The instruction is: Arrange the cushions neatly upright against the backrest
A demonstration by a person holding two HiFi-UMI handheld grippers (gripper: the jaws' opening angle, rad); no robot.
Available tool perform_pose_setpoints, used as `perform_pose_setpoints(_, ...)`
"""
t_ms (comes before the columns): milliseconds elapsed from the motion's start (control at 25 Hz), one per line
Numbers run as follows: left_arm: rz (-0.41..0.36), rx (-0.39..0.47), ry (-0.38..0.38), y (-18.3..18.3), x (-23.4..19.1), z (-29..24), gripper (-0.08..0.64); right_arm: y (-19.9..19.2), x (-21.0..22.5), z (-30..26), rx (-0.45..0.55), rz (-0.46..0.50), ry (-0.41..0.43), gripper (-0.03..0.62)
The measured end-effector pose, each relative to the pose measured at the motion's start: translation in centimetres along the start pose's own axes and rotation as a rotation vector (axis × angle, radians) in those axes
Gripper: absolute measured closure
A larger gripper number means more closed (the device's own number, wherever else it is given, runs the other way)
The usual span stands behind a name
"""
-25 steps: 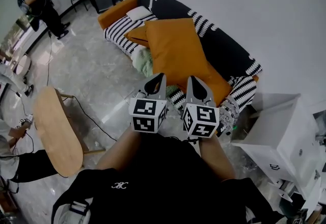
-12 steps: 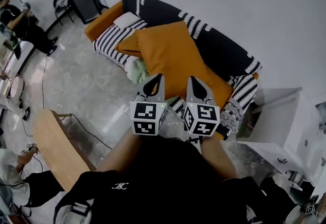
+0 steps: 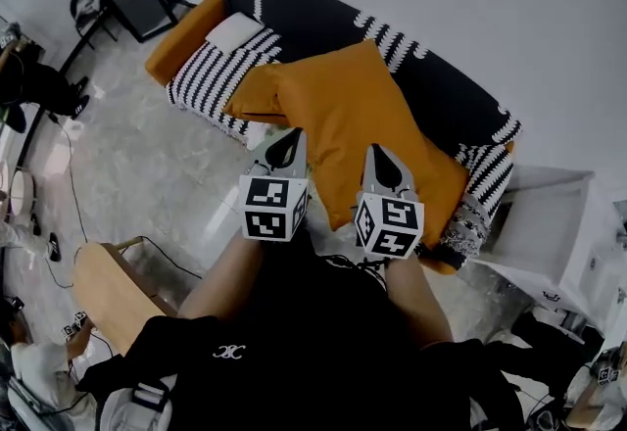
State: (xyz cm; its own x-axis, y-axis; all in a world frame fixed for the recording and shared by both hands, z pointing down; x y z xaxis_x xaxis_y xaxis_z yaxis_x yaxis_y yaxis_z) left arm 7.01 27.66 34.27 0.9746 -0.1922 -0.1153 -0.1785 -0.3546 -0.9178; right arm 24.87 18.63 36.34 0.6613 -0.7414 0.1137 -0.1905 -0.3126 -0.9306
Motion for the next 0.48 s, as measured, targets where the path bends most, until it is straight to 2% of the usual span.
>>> perform_pose_setpoints(200,0.018,-0.087,-0.046,0.7,-8.0,-4.0,0.554,-0.3,-2.4,-4.1,-0.075,0.031,-0.088,0.572)
perform_pose_setpoints(480,-0.008,-0.175,-0.114,-0.1,-14.9,-10.6,0.536,-3.3,-2.7,-7.1,-0.193,-0.047,-0.233,0.524)
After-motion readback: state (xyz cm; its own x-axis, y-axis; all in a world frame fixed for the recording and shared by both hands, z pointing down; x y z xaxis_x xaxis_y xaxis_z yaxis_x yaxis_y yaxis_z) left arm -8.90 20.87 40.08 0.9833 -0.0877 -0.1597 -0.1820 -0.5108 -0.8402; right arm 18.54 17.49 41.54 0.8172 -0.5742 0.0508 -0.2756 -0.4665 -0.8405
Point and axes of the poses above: the fingertips, and each gripper's own axes: z backward along the fingers, x to its right, y out of its top, the point moved 10 cm from there along z, backward along the fingers, and after that the axes turned 2 degrees about z, right-handed, at the moved point
